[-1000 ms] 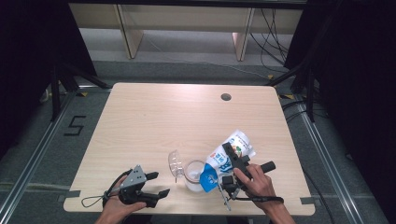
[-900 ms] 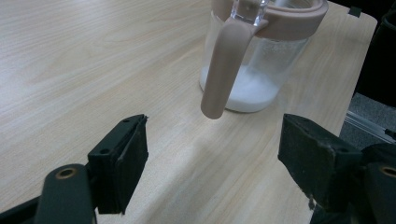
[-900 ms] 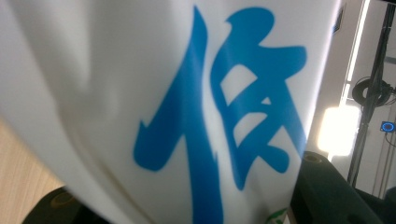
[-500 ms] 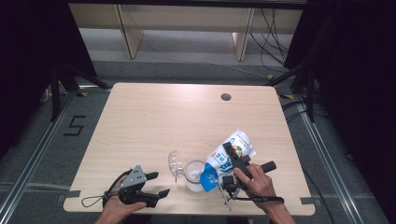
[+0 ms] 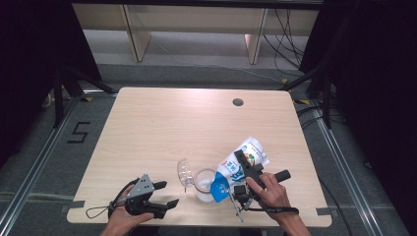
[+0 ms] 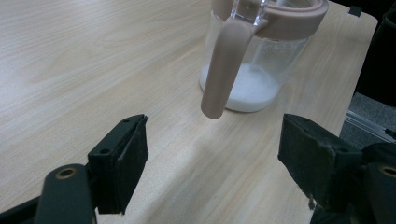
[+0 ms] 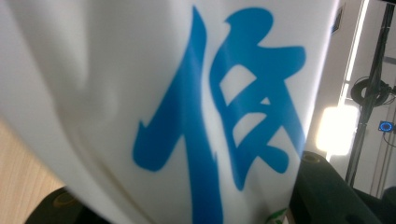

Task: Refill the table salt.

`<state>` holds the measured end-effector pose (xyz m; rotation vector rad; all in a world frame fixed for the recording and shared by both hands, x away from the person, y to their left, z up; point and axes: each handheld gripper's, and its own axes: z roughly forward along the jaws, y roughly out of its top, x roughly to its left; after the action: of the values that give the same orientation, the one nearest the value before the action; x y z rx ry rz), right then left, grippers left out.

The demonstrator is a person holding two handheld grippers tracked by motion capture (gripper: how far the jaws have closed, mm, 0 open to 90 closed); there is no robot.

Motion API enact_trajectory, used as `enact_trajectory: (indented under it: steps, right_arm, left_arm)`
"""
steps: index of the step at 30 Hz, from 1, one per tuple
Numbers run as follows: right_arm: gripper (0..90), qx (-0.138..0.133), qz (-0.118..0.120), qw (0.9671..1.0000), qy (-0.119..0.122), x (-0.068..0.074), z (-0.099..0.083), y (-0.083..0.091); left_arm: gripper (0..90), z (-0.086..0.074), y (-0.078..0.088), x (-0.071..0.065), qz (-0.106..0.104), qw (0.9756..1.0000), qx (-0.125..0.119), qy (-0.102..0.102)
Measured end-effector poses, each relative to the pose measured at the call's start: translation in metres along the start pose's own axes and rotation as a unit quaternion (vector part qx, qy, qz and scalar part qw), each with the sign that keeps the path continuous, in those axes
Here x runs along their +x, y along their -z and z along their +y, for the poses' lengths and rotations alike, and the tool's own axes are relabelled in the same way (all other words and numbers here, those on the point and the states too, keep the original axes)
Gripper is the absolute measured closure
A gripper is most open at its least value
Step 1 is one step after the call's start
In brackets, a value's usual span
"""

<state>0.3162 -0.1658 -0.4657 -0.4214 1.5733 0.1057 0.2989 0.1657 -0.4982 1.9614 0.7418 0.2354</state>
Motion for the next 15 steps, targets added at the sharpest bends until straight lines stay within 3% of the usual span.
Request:
enact_trajectory:
  steps: [1,6,7,9,12,14,15]
  right_arm:
    - [62.7,0.009,0.002,0.9999,-0.015,0.0024,0.0,0.0014]
    - [62.9,0.01,0.004,0.9999,-0.014,0.0019,-0.0001,0.0012]
    - [62.9,0.003,0.002,1.0,-0.001,0.0,0.0,0.0002]
    - [62.9,0.01,0.004,0.9999,-0.013,0.0017,0.0,0.0011]
    - [63.0,0.014,0.012,0.9998,-0.001,-0.0003,0.0007,0.0016]
    - [63.0,0.008,0.005,0.9999,-0.01,0.0009,0.0012,0.0005]
    - [63.1,0.003,0.003,1.0,-0.001,-0.0003,0.0012,0.0]
  left_arm:
    - [23.6,0.0,0.0,0.0,0.0,1.0,0.0,0.0]
    - [23.6,-0.0001,-0.0001,0.0001,0.0,1.0,0.001,0.0]
    - [23.6,-0.0001,-0.0001,0.0001,0.0,1.0,0.001,0.0]
    - [23.6,-0.0002,0.0,0.0001,0.001,1.0,0.001,0.0]
    - [23.6,-0.0001,0.0,0.0001,0.0,1.0,0.0,0.0]
    - [23.6,-0.0001,-0.0006,-0.0002,0.0,1.0,0.0,0.002]
    - [23.6,0.0,-0.0002,-0.0006,0.004,1.0,0.002,0.002]
